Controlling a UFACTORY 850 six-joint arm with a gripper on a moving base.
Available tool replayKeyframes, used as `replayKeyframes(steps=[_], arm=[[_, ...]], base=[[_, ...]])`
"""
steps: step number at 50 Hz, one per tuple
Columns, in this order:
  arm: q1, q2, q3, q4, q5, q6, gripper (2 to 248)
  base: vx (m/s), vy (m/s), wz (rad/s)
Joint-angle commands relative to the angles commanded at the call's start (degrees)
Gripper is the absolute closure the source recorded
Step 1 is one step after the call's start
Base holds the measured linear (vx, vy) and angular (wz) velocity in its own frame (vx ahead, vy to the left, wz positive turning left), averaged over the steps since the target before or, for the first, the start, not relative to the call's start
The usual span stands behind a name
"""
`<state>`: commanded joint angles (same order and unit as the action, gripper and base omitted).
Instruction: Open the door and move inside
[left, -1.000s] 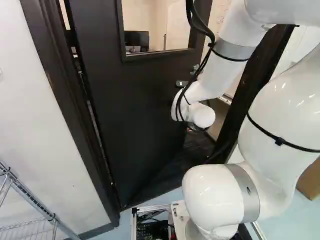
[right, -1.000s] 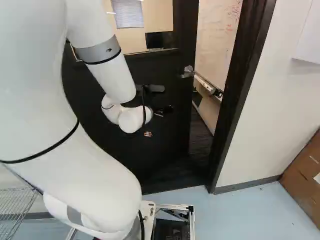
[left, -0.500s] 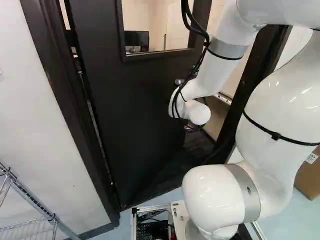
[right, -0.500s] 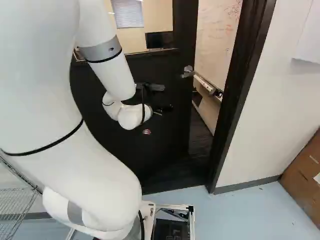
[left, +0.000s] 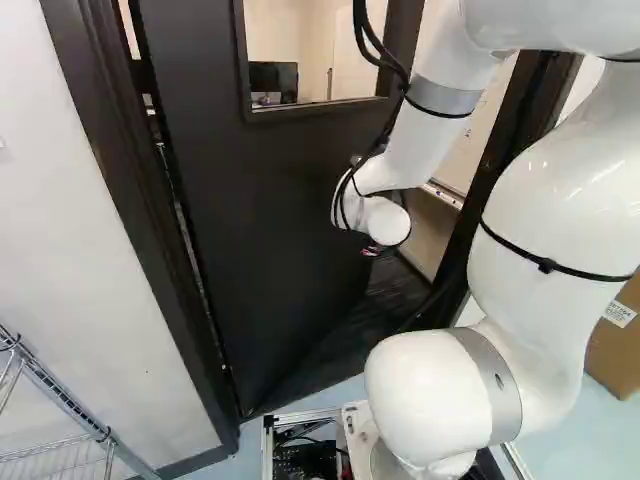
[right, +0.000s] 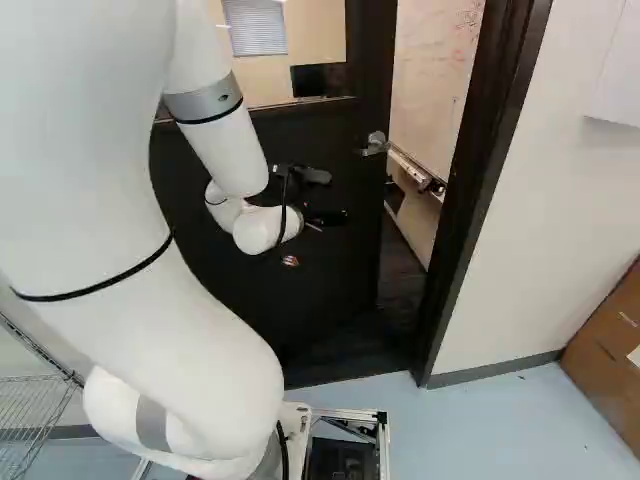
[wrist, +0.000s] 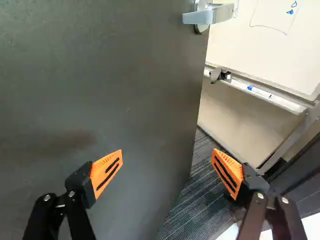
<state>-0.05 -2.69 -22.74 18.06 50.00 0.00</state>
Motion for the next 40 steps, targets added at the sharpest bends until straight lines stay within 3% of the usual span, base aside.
replayKeyframes(steps=[40], arm=[[5.0, -2.6, -2.8, 9.0, 0.0, 0.0, 3]], base=[[0.0, 0.0, 0.0]])
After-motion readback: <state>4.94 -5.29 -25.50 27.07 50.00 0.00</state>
